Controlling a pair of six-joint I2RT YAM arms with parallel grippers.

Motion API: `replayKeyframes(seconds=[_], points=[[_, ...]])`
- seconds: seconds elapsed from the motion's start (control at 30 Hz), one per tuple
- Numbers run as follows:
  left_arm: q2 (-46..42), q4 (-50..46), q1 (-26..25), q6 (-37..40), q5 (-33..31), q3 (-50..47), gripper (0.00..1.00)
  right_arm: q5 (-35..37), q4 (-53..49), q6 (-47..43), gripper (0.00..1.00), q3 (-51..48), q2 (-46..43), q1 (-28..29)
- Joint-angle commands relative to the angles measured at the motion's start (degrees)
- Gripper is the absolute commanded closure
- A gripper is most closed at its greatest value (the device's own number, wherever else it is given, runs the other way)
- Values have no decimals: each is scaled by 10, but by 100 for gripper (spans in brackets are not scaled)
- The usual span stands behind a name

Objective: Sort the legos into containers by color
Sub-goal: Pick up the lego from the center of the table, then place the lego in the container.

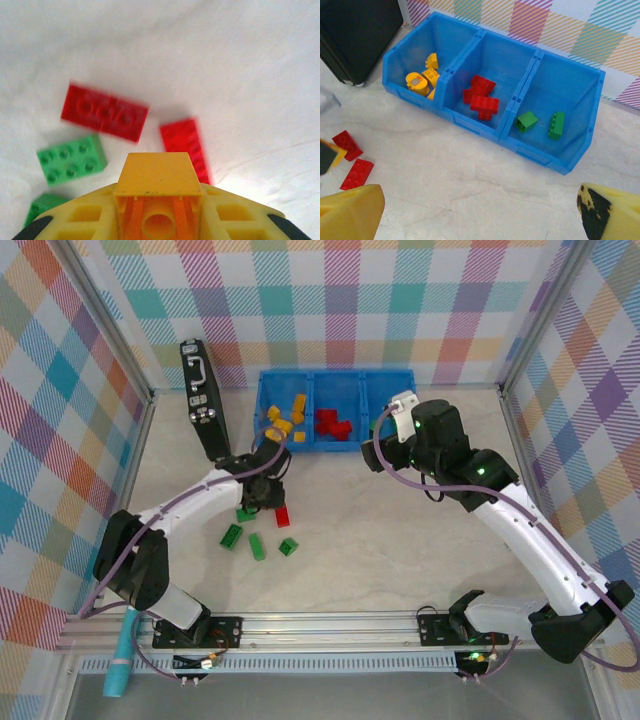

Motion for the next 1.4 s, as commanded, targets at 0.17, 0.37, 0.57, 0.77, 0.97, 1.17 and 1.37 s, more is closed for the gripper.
replayKeyframes(seconds=[0.17, 0.37, 0.57, 0.77, 0.97, 1.17, 1.37], points=[[75, 115, 4, 100, -65, 132, 70, 1, 21, -13, 1, -17, -22, 1], [174, 214, 30, 112, -78, 212, 70, 7, 19, -17, 1, -8, -23, 1], [252, 296, 56, 108, -71, 245, 70, 14, 16, -25, 1, -8, -26, 1], [306, 305, 71, 111, -54, 285, 67, 25, 17, -27, 1, -10, -27, 1], [324, 295, 81, 103, -52, 287, 57, 32, 16, -27, 1, -10, -27, 1], [321, 265, 83, 93, -48, 285, 47, 32, 11, -25, 1, -3, -18, 1], [250, 262, 82, 93, -18, 233, 44, 33, 4, -26, 1, 5, -11, 0]])
